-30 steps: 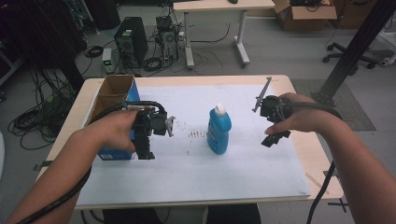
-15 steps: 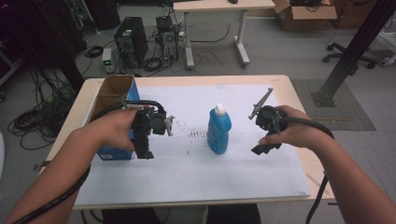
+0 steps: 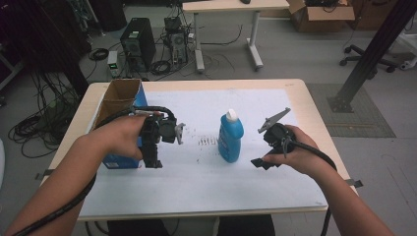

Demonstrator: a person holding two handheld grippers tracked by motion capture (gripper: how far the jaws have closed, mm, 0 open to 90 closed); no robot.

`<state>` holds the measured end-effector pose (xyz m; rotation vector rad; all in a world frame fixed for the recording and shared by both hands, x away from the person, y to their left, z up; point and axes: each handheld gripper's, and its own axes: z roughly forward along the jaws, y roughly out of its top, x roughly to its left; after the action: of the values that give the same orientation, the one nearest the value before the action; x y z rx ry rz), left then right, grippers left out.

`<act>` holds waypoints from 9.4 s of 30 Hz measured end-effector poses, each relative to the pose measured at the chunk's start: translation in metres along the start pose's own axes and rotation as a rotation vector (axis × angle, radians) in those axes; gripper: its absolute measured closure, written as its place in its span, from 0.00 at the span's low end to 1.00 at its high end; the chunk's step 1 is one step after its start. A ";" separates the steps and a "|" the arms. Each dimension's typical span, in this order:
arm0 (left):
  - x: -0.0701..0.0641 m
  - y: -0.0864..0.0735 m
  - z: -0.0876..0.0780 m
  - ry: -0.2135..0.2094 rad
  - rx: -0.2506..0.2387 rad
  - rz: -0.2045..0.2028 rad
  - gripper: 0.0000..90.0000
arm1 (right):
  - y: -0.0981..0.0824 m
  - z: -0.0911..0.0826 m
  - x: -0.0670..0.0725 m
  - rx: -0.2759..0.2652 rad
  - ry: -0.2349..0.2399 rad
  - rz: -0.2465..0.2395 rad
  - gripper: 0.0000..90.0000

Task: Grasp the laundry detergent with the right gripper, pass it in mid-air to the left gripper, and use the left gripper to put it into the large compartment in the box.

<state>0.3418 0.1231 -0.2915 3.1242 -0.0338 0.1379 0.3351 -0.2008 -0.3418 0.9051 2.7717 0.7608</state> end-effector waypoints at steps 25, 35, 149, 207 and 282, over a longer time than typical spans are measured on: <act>0.000 -0.002 0.003 -0.006 -0.007 -0.001 0.00 | -0.004 0.054 0.019 -0.168 -0.099 0.117 0.03; 0.000 -0.002 0.003 -0.006 0.004 0.006 0.00 | -0.006 0.070 0.025 -0.292 -0.161 0.168 0.03; -0.002 0.010 0.006 -0.003 0.008 0.014 0.01 | -0.003 0.132 0.041 -0.663 -0.367 0.340 0.48; 0.001 0.044 -0.054 -0.027 -0.050 0.066 0.00 | -0.009 0.064 0.048 -0.662 0.241 -0.306 0.47; -0.015 0.067 -0.042 -0.008 0.009 0.141 0.18 | 0.061 0.112 0.093 -0.650 0.359 -0.376 0.47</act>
<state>0.3219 0.0573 -0.2502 3.1300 -0.2541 0.1277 0.3218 -0.0569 -0.4054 0.1304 2.5318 1.7189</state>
